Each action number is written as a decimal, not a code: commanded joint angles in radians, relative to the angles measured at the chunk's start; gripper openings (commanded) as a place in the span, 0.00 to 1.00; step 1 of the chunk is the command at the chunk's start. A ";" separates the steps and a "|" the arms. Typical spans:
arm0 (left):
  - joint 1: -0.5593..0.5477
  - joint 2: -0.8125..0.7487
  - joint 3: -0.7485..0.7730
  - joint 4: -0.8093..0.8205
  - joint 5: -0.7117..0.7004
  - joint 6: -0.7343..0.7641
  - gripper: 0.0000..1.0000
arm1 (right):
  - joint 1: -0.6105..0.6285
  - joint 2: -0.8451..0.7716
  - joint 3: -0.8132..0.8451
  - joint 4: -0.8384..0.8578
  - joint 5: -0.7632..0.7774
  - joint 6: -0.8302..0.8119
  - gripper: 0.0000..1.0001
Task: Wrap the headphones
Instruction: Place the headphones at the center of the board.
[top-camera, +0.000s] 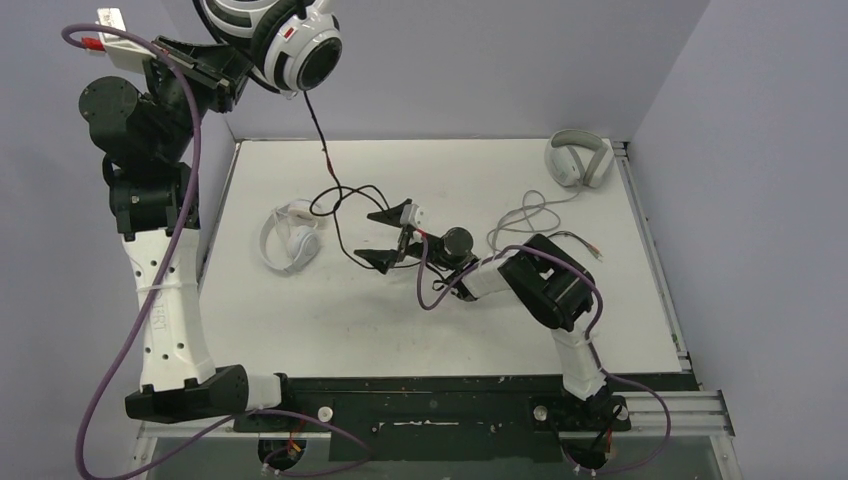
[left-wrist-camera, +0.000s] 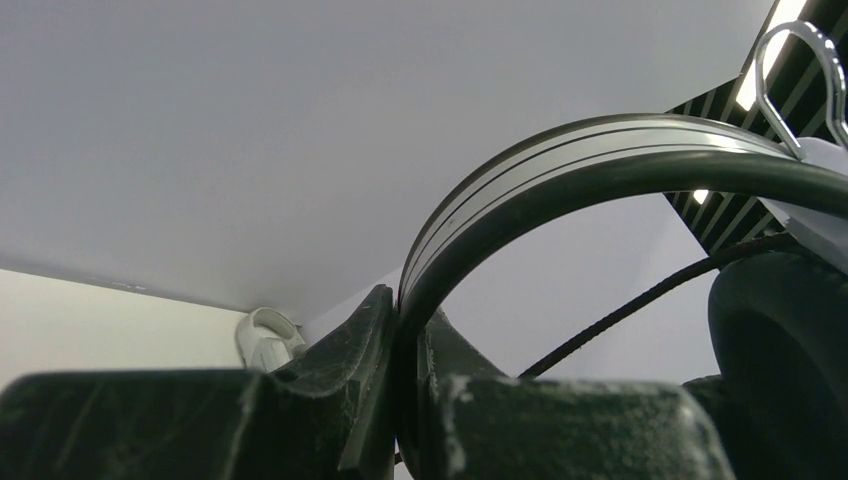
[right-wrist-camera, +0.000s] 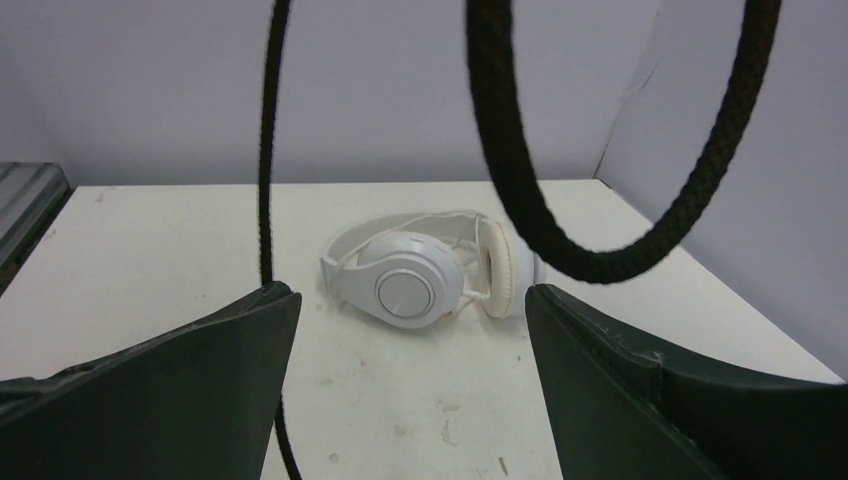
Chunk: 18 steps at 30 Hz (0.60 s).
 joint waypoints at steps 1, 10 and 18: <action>-0.018 0.006 0.093 0.074 -0.035 -0.047 0.00 | 0.038 -0.003 0.091 0.221 -0.031 0.082 0.86; -0.051 0.020 0.108 0.071 -0.058 -0.043 0.00 | 0.063 0.084 0.287 0.122 -0.034 0.121 0.83; -0.069 0.050 0.167 0.044 -0.068 -0.042 0.00 | 0.067 0.238 0.519 0.027 0.031 0.115 0.70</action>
